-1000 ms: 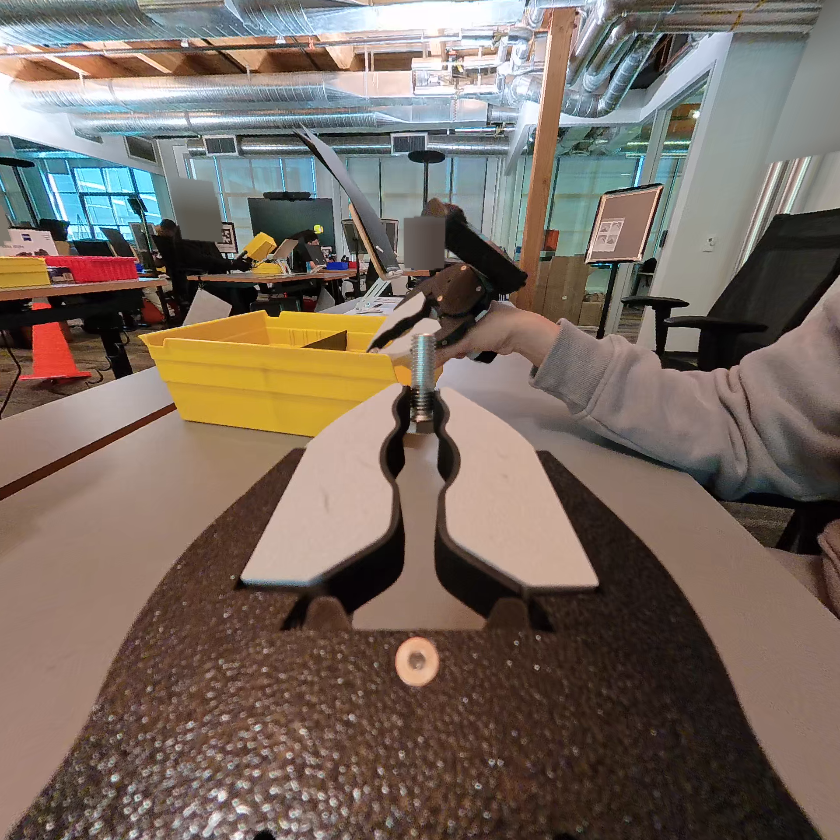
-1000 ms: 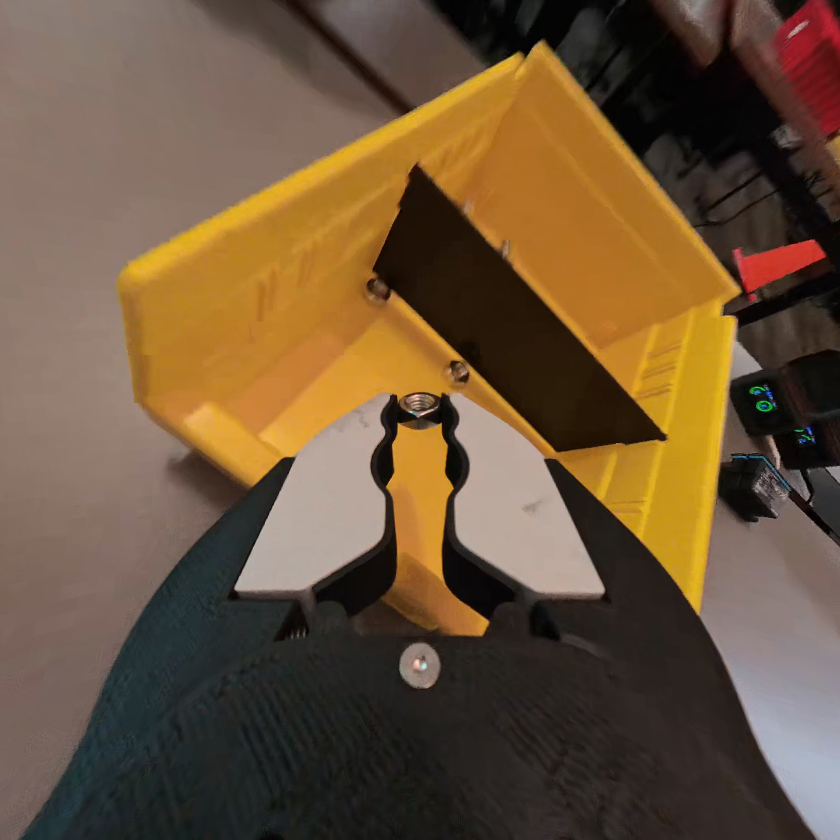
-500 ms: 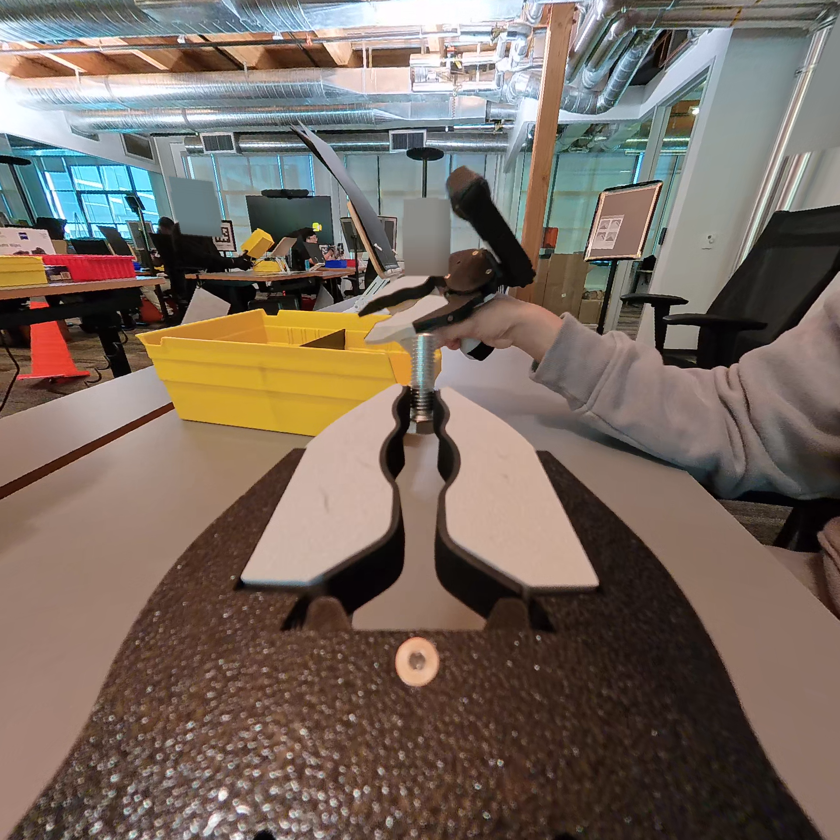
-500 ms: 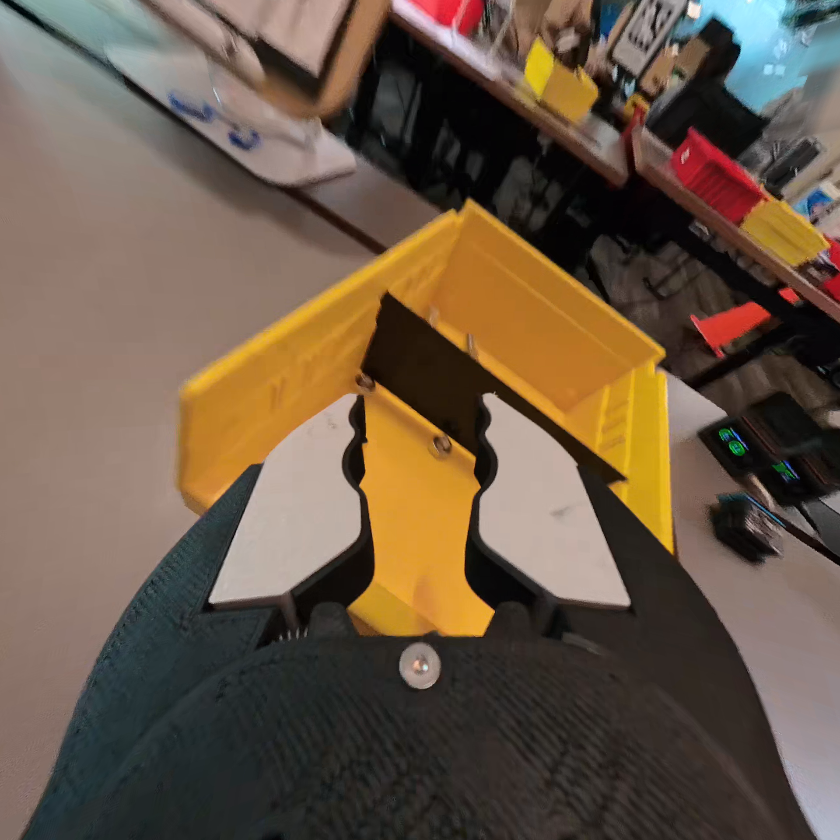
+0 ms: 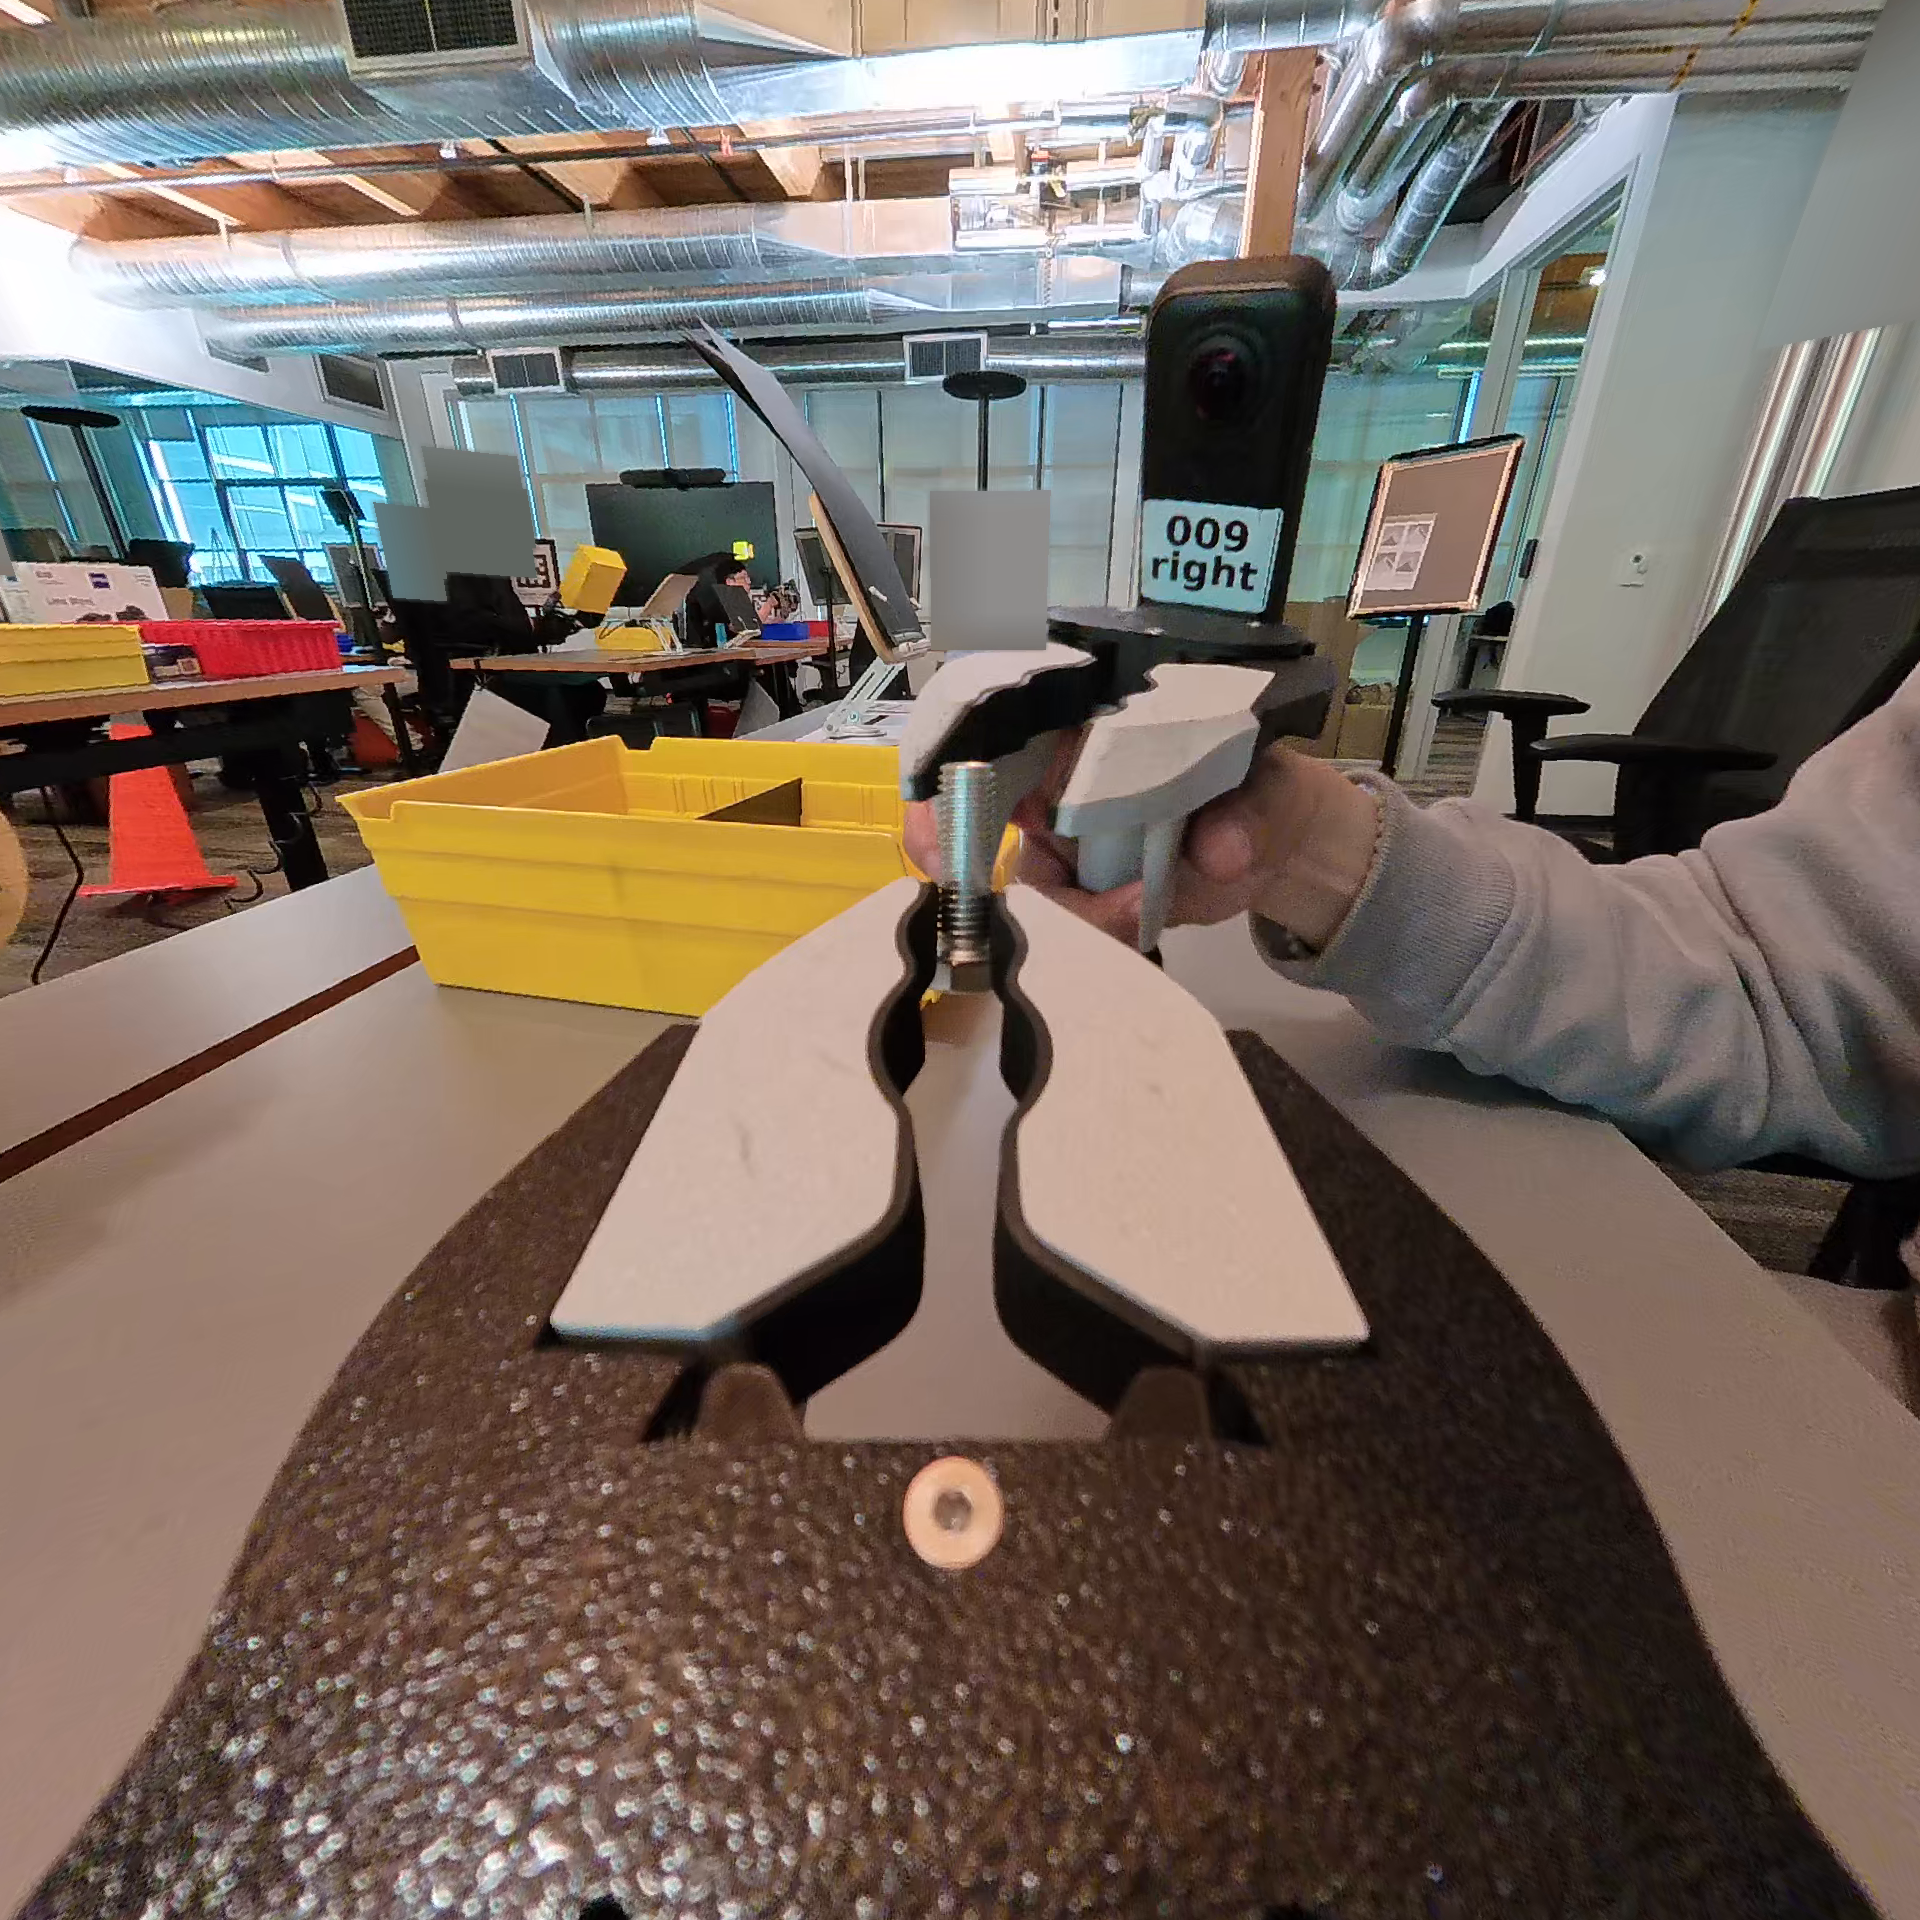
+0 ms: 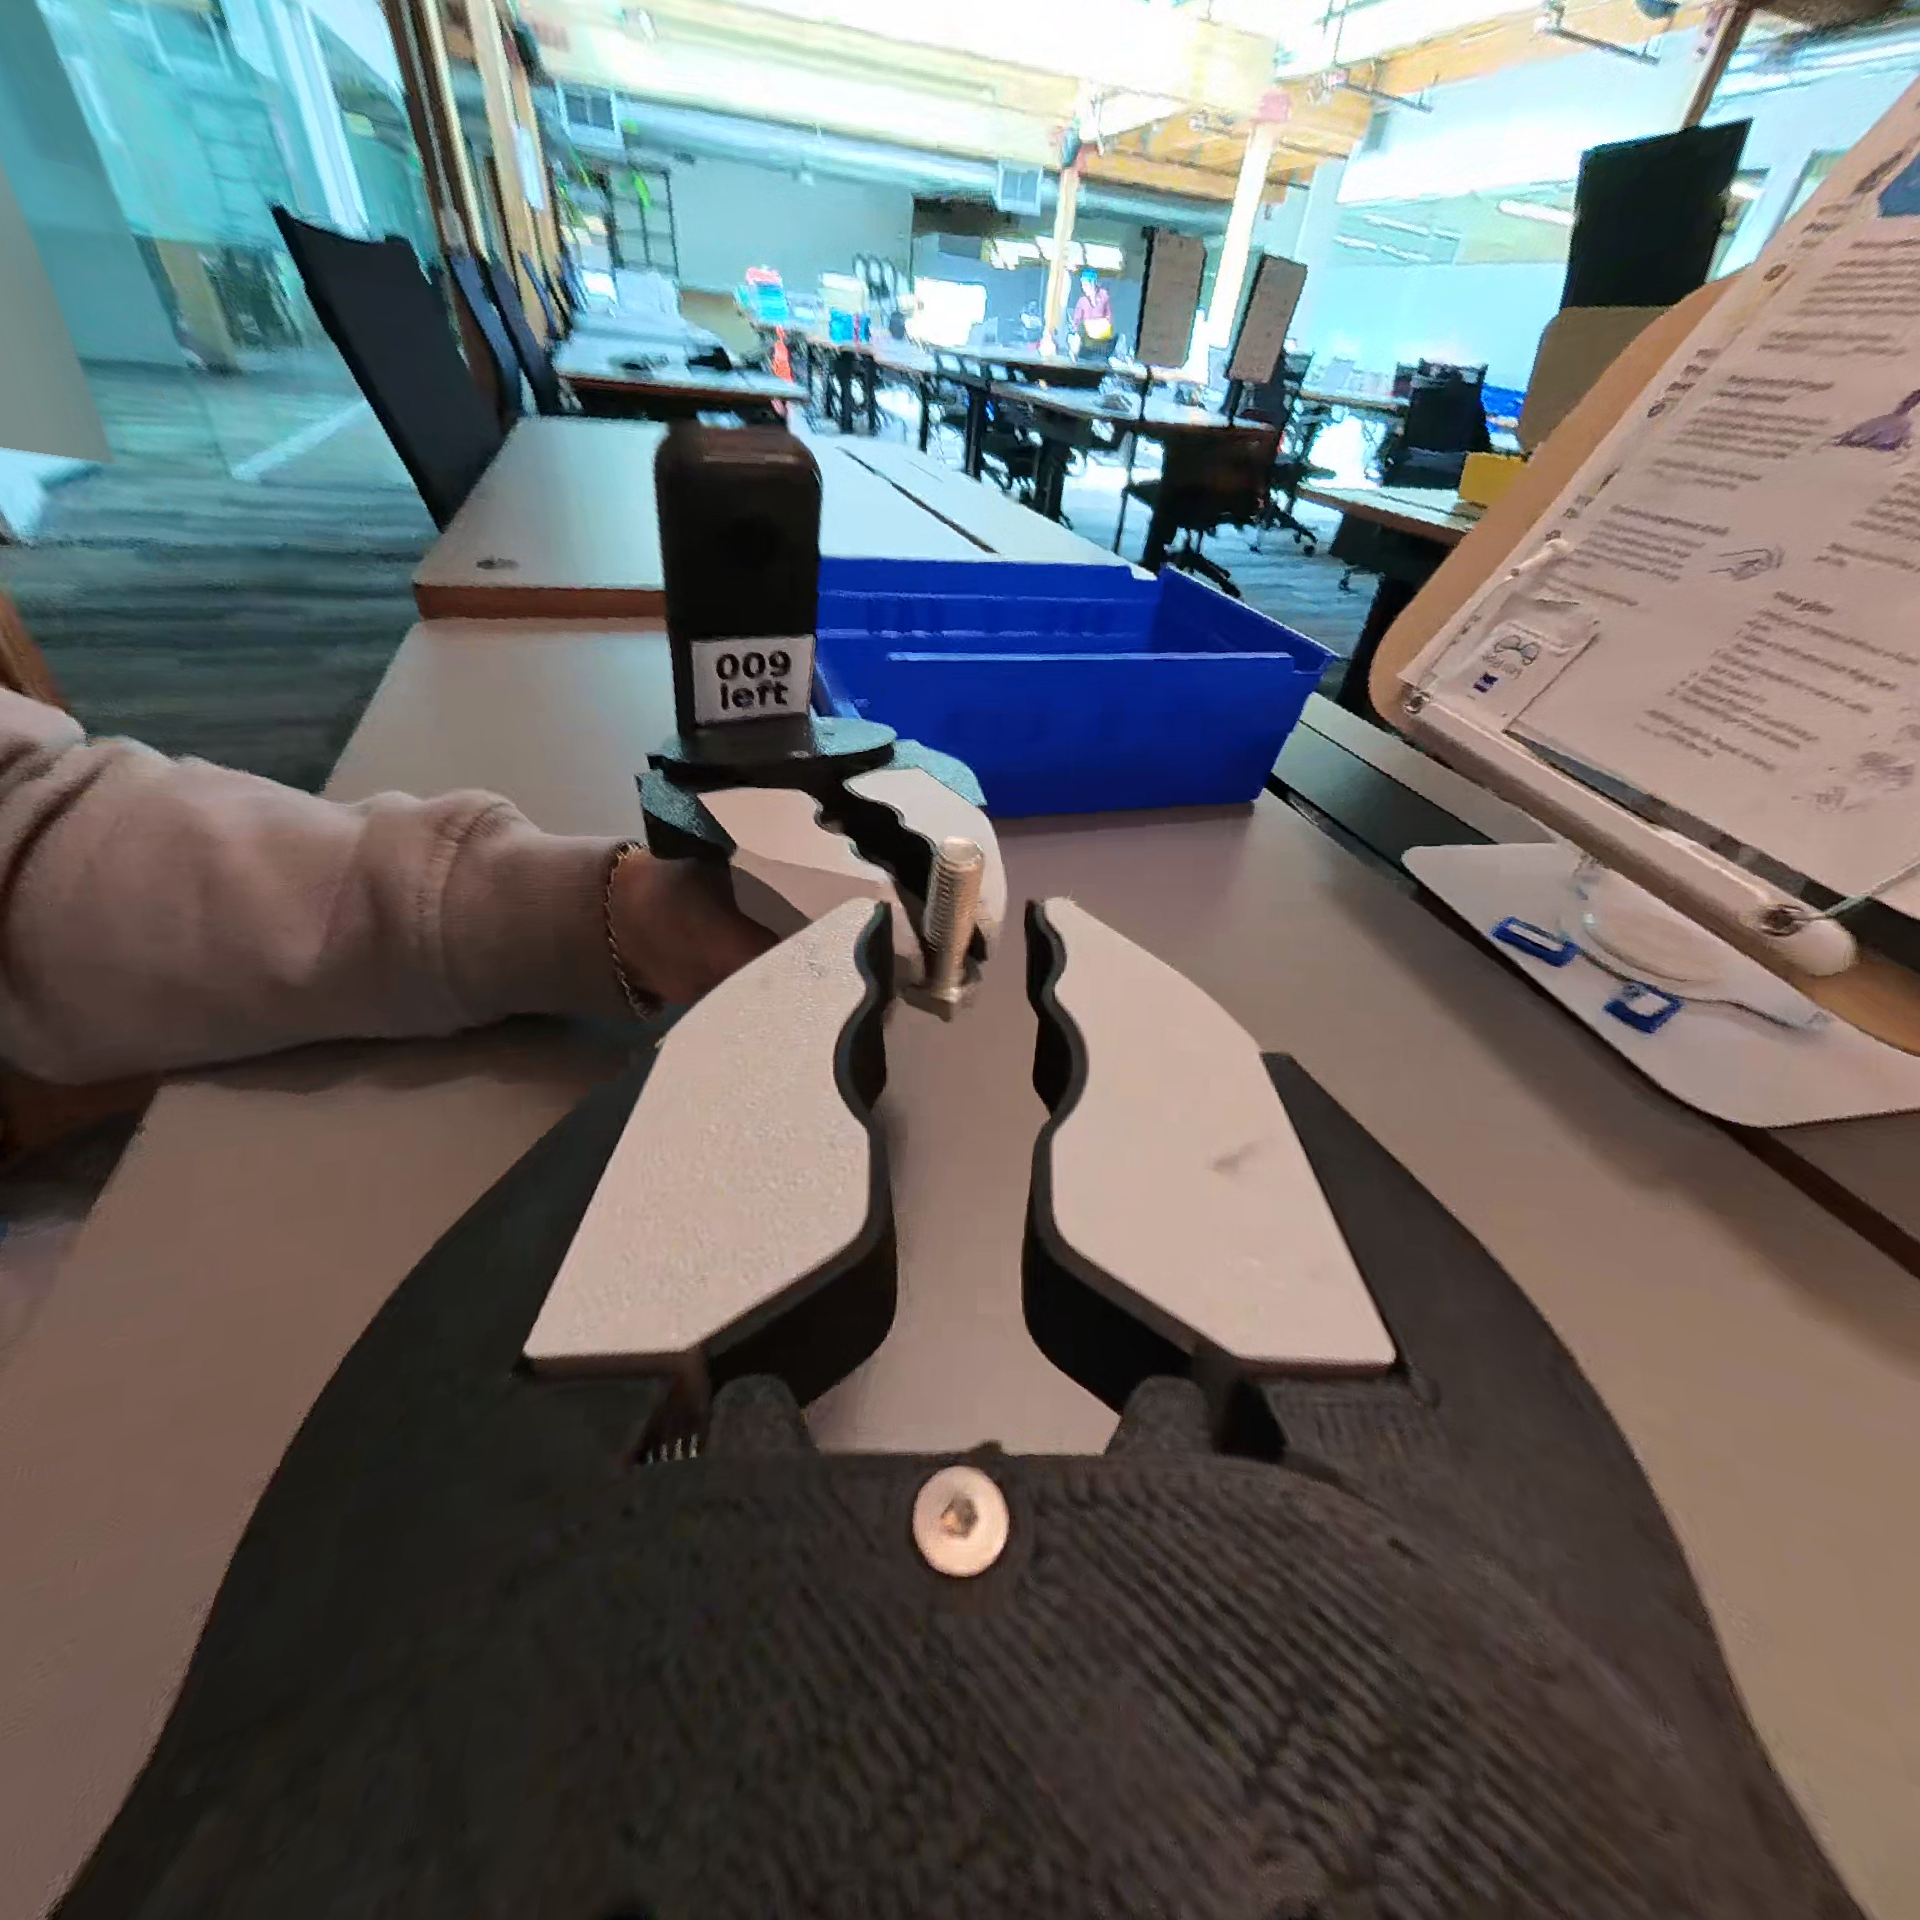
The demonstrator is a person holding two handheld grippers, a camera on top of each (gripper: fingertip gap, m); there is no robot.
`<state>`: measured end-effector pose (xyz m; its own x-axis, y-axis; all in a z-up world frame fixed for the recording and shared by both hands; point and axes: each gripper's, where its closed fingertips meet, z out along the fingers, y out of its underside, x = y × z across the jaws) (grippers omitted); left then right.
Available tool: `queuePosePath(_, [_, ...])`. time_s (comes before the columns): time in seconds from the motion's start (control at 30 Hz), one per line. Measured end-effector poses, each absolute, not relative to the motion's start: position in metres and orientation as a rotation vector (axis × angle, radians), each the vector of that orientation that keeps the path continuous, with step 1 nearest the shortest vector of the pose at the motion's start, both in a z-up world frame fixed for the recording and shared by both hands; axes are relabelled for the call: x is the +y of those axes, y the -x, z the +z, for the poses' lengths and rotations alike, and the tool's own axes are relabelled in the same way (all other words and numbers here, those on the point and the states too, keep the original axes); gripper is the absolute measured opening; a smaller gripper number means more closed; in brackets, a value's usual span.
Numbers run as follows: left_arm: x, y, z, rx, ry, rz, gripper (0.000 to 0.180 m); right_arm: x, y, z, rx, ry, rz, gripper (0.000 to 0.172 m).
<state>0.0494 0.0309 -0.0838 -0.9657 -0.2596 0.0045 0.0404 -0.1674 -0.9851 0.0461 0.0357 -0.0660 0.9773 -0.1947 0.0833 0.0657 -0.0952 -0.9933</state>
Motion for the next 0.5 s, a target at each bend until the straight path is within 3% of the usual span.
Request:
queuePosePath(0.2, [0.0285, -0.0471, -0.0843, 1.894, 0.236, -2.245, 0.008, 0.0453, -0.0448, -0.0675, 0.133, 1.600, -0.185, 0.009])
queuePosePath(0.5, [0.0293, -0.0513, -0.0816, 1.821, 0.293, -2.271, 0.015, 0.0398, -0.0516, -0.0642, 0.110, 1.636, -0.331, 0.009])
